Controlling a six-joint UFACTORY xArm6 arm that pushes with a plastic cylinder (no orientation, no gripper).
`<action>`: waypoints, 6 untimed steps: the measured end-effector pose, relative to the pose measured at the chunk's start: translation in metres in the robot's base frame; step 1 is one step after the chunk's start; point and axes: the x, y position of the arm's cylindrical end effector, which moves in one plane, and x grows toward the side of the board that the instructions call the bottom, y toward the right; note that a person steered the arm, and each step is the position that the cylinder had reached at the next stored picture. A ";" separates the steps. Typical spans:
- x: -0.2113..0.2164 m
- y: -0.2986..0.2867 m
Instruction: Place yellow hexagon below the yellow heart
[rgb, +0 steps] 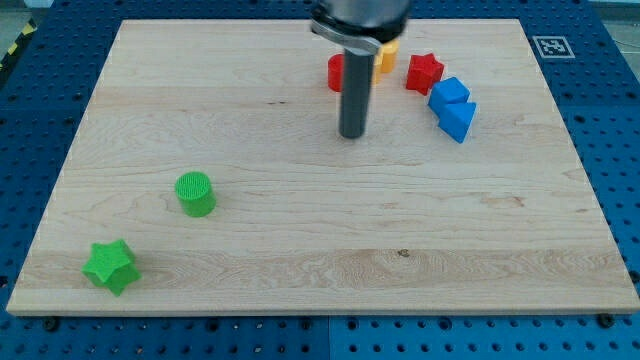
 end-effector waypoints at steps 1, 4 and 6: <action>-0.042 -0.031; -0.151 0.001; -0.099 0.017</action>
